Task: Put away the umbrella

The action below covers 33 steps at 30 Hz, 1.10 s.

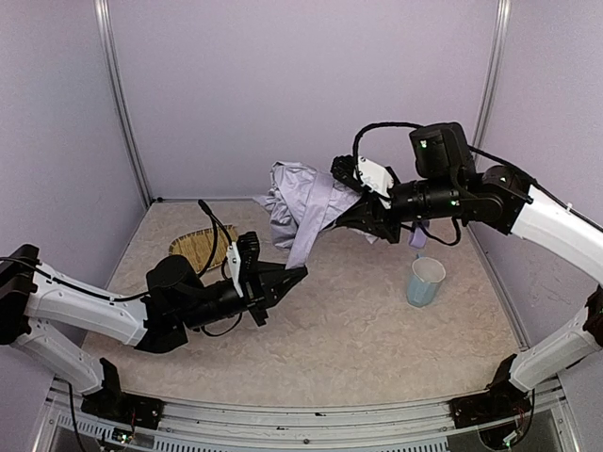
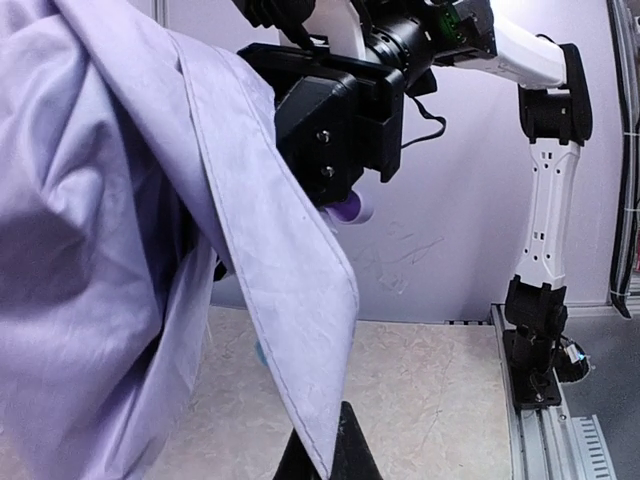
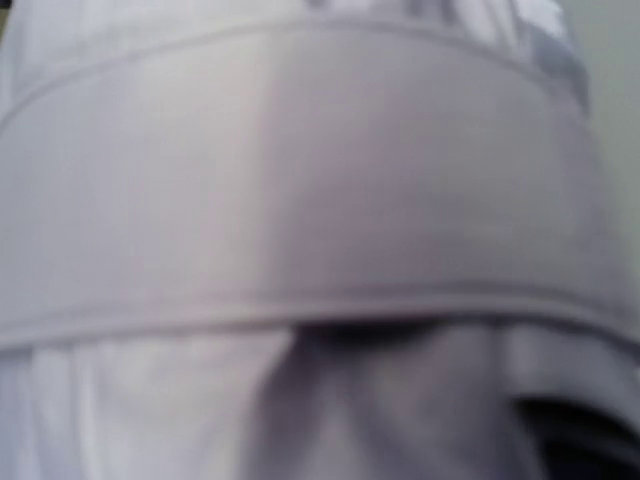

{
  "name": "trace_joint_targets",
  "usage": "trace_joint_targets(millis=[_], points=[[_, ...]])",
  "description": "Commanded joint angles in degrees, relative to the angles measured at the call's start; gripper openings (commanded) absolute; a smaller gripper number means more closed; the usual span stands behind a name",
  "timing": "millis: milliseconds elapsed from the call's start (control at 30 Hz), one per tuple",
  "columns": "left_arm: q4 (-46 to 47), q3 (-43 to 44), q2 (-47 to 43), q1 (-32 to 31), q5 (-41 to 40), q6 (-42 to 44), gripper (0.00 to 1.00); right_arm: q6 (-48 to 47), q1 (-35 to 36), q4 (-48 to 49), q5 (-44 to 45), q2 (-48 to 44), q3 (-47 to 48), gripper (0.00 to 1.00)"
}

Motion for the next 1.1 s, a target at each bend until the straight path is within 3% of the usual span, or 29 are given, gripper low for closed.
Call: trace_joint_targets(millis=[0,100,200,333,433,600,867,1067], points=[[-2.65,-2.5,-2.39,1.04,-1.16,-2.88,0.0,4.15,-4.67,5.31,-0.61,-5.67,0.64,0.0],[-3.34,-5.03,-1.92,2.23,-1.07,-1.59,0.0,4.61,-5.97,5.07,-3.37,-7.25,1.43,0.0],[-4.56,-4.19,1.01,3.38,-0.84,2.16,0.0,2.07,-5.46,2.95,-13.24,-8.07,0.95,0.0],[-7.09,-0.12,4.97,7.42,1.46,6.4,0.0,-0.68,-2.06,0.51,-22.13,-10.23,-0.49,0.0],[-6.95,1.9,7.34,12.37,5.6,7.98,0.0,-2.38,-0.51,-6.71,-27.73,-9.94,0.79,0.0],[-7.97,6.35,12.42,16.64,11.21,14.32,0.0,-3.05,6.63,-12.37,-31.45,-8.23,-4.22,0.0],[-9.22,14.89,16.66,23.14,17.09,19.58,0.0,4.42,15.61,-3.22,-20.46,-4.19,-25.87,0.0],[-12.21,17.35,17.91,22.77,15.61,25.56,0.0,3.23,20.22,6.48,2.86,6.74,-36.59,0.0]])
